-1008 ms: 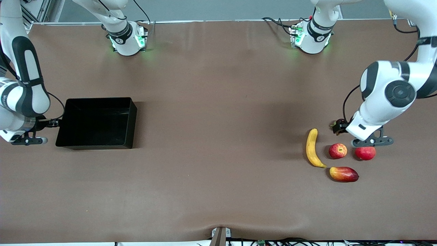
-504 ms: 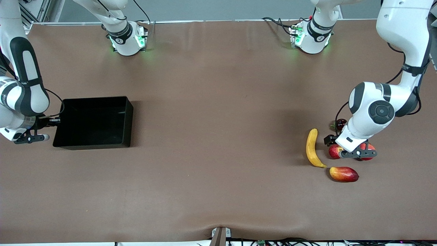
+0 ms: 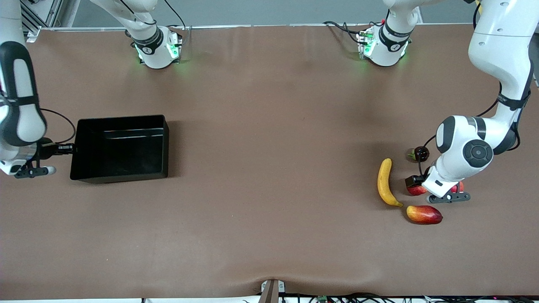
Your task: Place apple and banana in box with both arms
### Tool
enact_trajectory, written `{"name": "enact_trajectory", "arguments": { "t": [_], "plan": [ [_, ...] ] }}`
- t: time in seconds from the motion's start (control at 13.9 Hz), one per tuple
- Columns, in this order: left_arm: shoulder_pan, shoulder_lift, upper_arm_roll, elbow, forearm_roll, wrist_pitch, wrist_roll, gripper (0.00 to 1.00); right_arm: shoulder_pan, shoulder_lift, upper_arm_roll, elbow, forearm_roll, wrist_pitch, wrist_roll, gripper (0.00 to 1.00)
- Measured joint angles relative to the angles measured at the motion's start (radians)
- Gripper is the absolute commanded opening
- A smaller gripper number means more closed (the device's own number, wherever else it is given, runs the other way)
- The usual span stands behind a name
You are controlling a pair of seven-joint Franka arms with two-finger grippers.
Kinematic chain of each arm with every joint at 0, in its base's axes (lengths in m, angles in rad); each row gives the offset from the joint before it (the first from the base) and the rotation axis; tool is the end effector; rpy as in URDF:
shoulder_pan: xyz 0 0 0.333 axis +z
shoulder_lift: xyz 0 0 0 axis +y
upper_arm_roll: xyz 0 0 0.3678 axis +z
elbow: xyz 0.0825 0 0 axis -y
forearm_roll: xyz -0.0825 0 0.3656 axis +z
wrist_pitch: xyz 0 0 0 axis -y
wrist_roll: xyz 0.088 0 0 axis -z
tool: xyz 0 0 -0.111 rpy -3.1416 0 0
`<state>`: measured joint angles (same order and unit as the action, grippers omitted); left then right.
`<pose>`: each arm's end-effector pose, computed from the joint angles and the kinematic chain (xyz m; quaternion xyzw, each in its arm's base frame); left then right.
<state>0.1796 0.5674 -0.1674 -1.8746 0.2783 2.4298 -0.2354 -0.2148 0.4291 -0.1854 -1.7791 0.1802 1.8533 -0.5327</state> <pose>0.6527 0.0203 0.2646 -0.9985 -0.0311 -0.0063 0.0454 0.5769 -0.2155 0.3511 -0.9840 -0.0270 0.1343 0.1142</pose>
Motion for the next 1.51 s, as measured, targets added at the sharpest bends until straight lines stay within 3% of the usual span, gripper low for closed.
{"name": "enact_trajectory", "arguments": {
  "t": [0.14, 0.22, 0.29, 0.36, 0.79, 1.15, 1.51],
  "plan": [
    [0.003, 0.022, 0.000, 0.012, -0.001, 0.004, -0.001, 1.00, 0.010, -0.007, 0.007, 0.044, 0.027, -0.093, 0.058, 0.00],
    [0.003, 0.028, -0.001, 0.016, -0.002, 0.004, -0.001, 0.73, 0.026, -0.013, 0.009, 0.054, 0.049, -0.130, 0.098, 0.00],
    [0.002, 0.031, -0.001, 0.019, -0.002, 0.004, -0.001, 0.33, 0.052, -0.019, 0.011, 0.059, 0.072, -0.157, 0.136, 0.00],
    [0.002, 0.033, -0.003, 0.021, -0.003, 0.004, -0.002, 0.00, 0.085, -0.027, 0.013, 0.060, 0.093, -0.177, 0.163, 0.00],
    [0.006, 0.014, -0.046, 0.056, -0.012, -0.039, -0.002, 0.00, 0.399, -0.056, 0.024, 0.059, 0.117, -0.179, 0.488, 0.00],
    [0.003, -0.093, -0.148, 0.122, -0.070, -0.307, -0.008, 0.00, 0.609, -0.037, 0.025, 0.049, 0.224, -0.059, 0.603, 0.00],
    [0.001, -0.106, -0.208, 0.218, -0.101, -0.464, -0.115, 0.00, 0.824, 0.041, 0.026, 0.030, 0.254, 0.180, 0.738, 0.00]
  ]
}}
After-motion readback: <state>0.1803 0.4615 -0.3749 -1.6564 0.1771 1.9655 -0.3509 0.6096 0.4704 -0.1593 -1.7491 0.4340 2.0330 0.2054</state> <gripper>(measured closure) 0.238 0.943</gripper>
